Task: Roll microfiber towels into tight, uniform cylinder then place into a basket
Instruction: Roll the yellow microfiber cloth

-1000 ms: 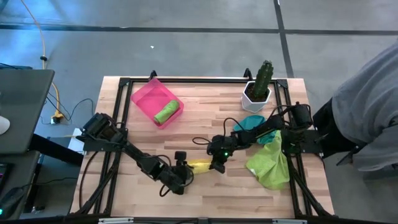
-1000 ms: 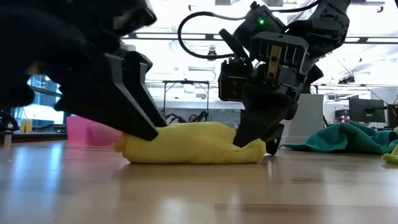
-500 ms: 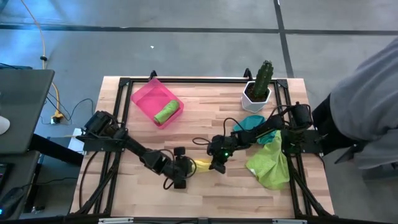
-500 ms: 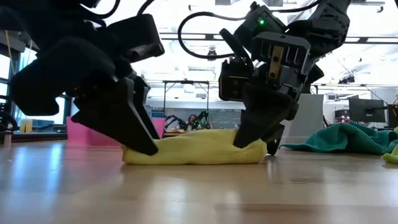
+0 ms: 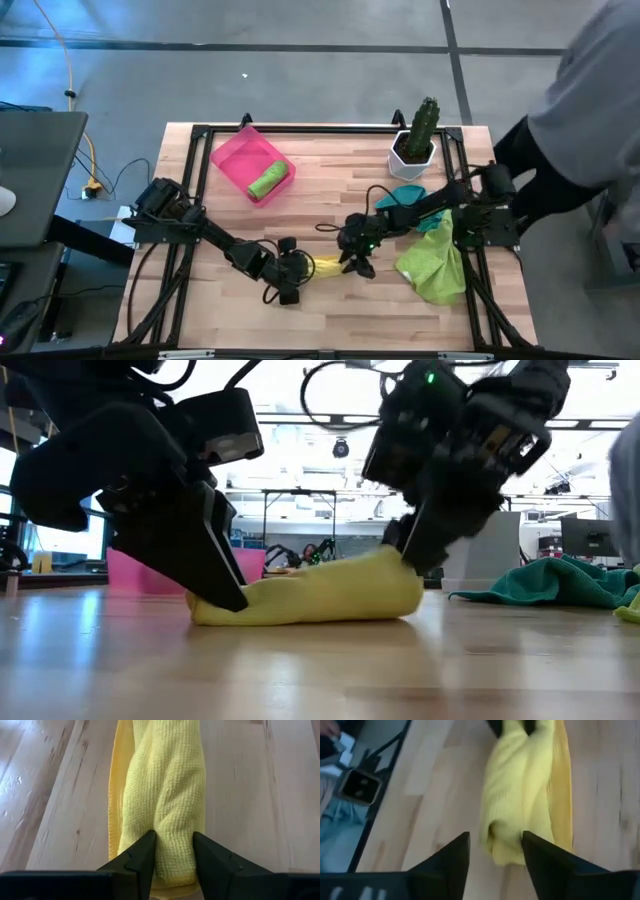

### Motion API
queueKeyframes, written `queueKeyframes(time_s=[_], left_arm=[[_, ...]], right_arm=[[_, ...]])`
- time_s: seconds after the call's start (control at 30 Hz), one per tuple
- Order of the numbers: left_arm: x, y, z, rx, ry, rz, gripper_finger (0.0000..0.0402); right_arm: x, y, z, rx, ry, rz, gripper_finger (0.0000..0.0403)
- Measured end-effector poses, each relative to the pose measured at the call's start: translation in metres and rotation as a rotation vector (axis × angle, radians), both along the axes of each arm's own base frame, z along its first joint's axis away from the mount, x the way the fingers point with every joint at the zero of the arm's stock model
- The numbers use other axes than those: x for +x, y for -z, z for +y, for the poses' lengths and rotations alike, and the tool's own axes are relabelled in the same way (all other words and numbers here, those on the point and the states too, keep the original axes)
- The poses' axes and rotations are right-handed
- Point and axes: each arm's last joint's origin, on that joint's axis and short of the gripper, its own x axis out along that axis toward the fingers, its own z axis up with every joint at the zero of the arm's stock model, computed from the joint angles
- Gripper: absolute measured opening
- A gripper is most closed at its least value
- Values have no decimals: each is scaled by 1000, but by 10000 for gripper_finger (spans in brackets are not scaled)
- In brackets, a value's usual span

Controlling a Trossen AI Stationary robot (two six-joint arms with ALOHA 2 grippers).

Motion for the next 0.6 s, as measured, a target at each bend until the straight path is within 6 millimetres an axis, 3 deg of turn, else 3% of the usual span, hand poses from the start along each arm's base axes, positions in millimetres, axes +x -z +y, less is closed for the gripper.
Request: queueKeyframes(time_s=[0.13, 0.27, 0.43, 0.6], left_arm=[[0, 0, 0, -3, -6, 1, 102], [-1, 0, 0, -4, -8, 3, 89], [0, 1, 3, -25, -31, 7, 77], [2, 1, 8, -52, -32, 17, 69]], right_arm=[[-9, -21, 7, -104, -82, -76, 191], [-17, -31, 32, -358, -170, -231, 187], [-24, -22, 70, -645, -271, -354, 171], [-22, -10, 85, -801, -186, -405, 159]])
